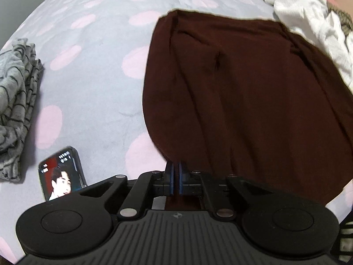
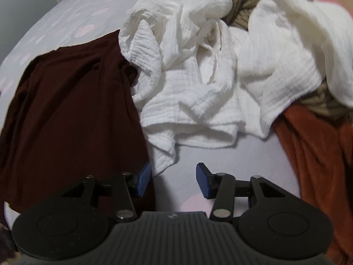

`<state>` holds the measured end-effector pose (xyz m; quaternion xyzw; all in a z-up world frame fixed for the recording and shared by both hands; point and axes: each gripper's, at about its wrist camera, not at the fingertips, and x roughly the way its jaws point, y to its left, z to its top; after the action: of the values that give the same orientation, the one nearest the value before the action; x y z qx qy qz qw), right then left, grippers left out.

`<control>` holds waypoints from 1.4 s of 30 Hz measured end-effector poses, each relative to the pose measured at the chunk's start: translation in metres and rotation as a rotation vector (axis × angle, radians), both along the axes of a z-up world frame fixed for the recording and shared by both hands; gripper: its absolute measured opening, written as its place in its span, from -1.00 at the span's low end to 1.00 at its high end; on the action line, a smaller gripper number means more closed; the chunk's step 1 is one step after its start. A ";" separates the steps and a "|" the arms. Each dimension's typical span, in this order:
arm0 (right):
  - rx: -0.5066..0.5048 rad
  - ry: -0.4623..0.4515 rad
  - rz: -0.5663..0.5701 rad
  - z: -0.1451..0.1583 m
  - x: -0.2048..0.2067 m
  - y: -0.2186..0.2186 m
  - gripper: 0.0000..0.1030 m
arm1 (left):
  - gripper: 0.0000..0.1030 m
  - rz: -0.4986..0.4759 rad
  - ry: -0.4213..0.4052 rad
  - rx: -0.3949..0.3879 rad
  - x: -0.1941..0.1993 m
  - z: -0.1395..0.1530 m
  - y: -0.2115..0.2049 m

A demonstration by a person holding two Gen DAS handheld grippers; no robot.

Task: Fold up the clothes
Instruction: 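Grasp the sweater hem with both grippers and pull it to spread flat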

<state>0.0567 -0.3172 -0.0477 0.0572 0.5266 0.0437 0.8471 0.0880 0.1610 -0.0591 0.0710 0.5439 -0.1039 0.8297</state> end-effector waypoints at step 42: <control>0.000 0.095 0.323 0.025 -0.025 0.066 -0.22 | -0.08 0.255 -0.460 0.196 0.090 0.123 0.034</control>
<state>0.0314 -0.2512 -0.0227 -0.0259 0.5683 0.1765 0.8033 0.1777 0.1947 0.0637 0.1036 0.3534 0.0733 0.9268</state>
